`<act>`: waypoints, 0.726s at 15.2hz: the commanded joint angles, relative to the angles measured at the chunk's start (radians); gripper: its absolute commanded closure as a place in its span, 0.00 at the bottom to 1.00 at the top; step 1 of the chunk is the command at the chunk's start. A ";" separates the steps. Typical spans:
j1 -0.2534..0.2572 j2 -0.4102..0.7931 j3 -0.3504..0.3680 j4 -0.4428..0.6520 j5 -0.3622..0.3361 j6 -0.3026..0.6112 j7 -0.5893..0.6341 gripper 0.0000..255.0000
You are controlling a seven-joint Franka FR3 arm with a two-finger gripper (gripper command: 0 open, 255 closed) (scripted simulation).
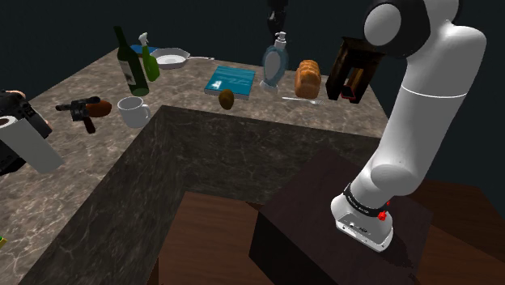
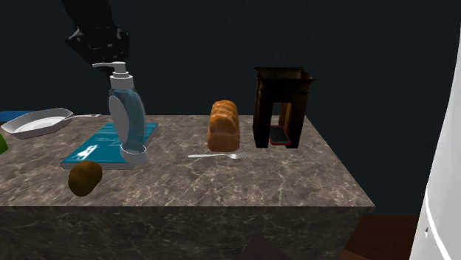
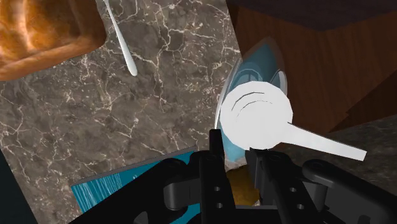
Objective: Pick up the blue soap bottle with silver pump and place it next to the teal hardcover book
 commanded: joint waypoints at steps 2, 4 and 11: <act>0.017 0.057 0.016 0.018 0.017 0.036 0.039 1.00; 0.026 0.104 0.026 0.046 0.029 0.052 0.061 1.00; 0.041 0.146 0.038 -0.001 0.039 0.139 0.089 1.00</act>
